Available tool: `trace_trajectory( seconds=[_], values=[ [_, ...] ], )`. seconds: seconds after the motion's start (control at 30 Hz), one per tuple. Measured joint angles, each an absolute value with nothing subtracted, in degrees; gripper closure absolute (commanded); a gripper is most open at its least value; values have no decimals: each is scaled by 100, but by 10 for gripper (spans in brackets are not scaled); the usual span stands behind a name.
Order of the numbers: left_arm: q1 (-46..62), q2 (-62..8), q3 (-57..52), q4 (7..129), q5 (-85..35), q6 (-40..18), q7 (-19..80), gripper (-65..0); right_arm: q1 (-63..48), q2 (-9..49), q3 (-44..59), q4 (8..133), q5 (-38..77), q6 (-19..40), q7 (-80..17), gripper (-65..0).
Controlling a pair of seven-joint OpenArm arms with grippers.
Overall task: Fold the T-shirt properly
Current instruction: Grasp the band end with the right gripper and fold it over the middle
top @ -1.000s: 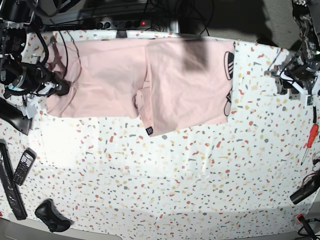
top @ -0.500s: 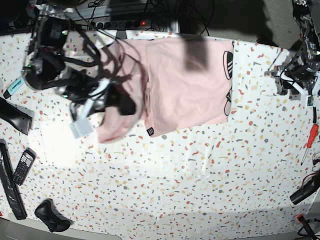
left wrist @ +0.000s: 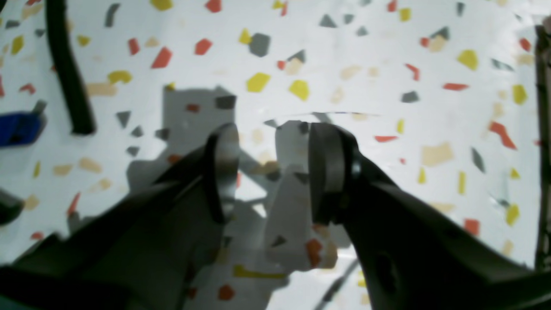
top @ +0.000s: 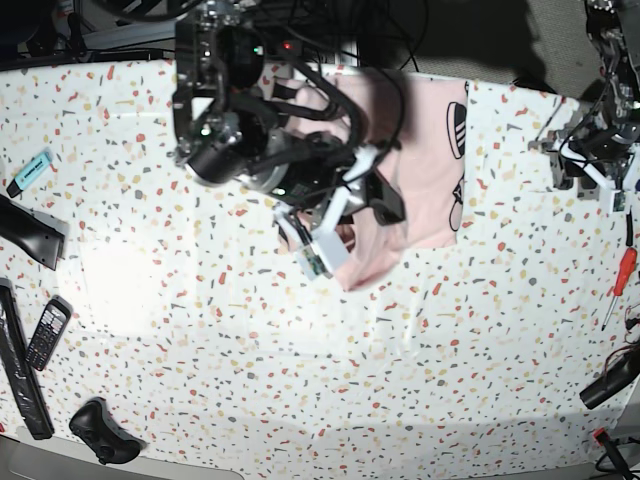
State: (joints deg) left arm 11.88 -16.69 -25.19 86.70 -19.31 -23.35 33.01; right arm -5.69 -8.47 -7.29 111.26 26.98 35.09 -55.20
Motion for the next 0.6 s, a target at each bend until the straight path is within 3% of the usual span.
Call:
trace_trajectory(
  seconds=[0.6],
  values=[
    [1186,-1671,-2510,8670,-2058,-2381,3301,-251,274,-832,-1767,8788,2801,3321,-4775,0]
  ],
)
